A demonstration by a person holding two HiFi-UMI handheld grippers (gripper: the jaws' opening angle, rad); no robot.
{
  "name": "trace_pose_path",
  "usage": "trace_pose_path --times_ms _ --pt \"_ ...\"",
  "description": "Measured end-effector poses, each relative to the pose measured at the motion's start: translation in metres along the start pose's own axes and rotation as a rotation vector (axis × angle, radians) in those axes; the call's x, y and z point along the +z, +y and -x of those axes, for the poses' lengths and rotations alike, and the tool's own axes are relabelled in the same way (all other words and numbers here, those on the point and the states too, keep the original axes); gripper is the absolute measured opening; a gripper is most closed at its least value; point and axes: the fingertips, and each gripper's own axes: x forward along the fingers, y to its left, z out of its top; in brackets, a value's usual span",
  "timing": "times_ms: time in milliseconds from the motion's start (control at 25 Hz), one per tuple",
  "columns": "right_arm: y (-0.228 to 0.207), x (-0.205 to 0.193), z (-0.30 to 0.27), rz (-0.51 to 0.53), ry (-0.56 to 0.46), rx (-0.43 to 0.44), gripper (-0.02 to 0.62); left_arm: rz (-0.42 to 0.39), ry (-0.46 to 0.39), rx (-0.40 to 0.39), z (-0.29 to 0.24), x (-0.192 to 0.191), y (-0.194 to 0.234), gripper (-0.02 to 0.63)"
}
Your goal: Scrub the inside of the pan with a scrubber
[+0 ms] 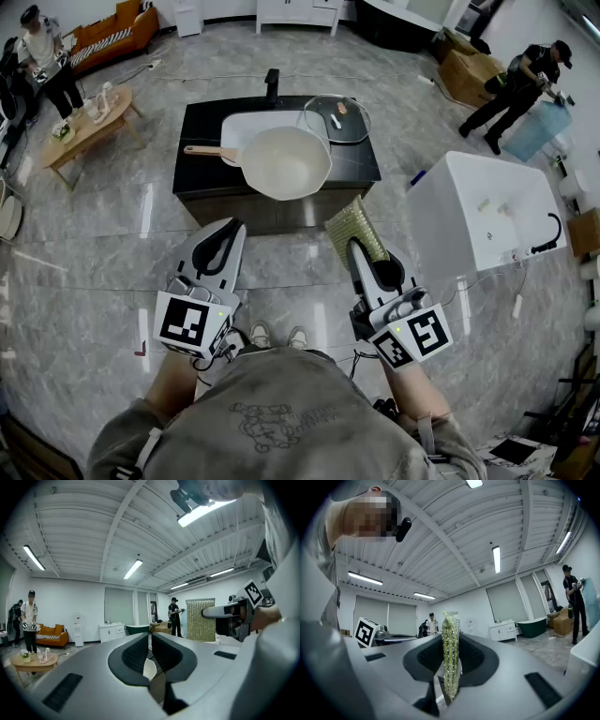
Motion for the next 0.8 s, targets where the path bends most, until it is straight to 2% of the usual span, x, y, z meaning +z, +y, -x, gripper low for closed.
trace_pose_path --times_ms 320,800 --pt "-0.016 0.001 0.009 -0.051 -0.022 0.012 0.08 -0.029 0.011 0.016 -0.007 0.001 -0.014 0.034" --pt "-0.039 -0.004 0.022 -0.067 -0.004 0.072 0.08 -0.048 0.036 0.06 -0.021 0.001 -0.037 0.035"
